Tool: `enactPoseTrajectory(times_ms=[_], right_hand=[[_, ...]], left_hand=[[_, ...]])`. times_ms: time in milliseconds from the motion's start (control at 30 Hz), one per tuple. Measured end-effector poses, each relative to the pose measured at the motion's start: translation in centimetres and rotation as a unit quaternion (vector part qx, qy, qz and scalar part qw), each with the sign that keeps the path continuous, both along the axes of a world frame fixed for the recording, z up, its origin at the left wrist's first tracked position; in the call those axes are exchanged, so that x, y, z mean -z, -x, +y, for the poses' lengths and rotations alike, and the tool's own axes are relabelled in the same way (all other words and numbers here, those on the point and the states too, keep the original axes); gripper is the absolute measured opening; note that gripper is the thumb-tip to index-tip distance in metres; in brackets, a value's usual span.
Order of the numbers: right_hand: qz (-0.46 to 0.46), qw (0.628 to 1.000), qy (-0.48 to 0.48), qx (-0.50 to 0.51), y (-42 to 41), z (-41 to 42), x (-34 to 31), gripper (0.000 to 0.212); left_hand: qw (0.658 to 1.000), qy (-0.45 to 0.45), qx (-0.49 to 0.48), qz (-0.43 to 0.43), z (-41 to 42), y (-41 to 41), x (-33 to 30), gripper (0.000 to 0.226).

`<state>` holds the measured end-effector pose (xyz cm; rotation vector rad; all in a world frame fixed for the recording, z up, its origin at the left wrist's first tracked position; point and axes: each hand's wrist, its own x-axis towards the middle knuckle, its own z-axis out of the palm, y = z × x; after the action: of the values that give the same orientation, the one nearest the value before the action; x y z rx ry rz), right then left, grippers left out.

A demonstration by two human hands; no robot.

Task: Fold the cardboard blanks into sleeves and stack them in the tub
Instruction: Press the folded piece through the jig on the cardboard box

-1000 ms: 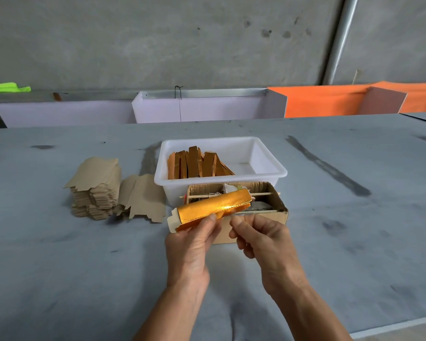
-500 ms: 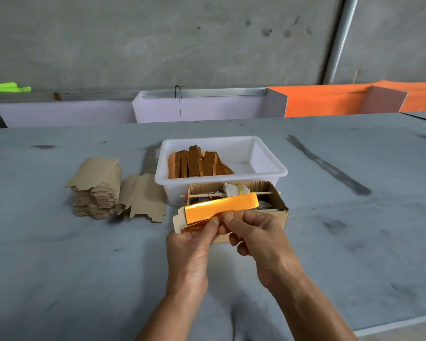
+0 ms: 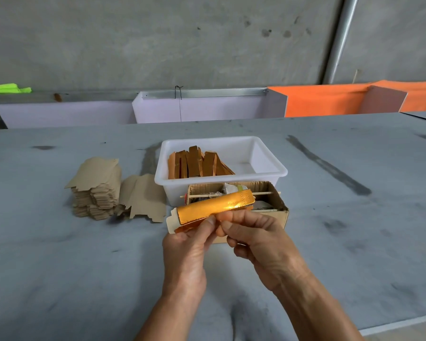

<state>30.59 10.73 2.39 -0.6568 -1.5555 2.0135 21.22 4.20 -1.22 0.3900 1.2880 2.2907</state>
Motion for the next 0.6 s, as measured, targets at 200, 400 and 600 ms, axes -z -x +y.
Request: enactPoseTrajectory(times_ms=[200,400,600], right_hand=[[0.061,0.997,-0.043,0.011,-0.3,-0.24,0.29,0.011],[0.057,0.994,-0.09,0.017,-0.34,-0.13,0.12,0.046],[0.04,0.992,-0.112,0.03,-0.27,-0.12,-0.18,0.034]], left_hand=[[1.0,-0.012,0.0,-0.01,0.09,-0.11,0.03,0.033],[1.0,0.011,0.003,-0.01,0.04,-0.21,0.15,0.029],[1.0,0.0,0.013,-0.011,-0.16,-0.3,0.14,0.024]])
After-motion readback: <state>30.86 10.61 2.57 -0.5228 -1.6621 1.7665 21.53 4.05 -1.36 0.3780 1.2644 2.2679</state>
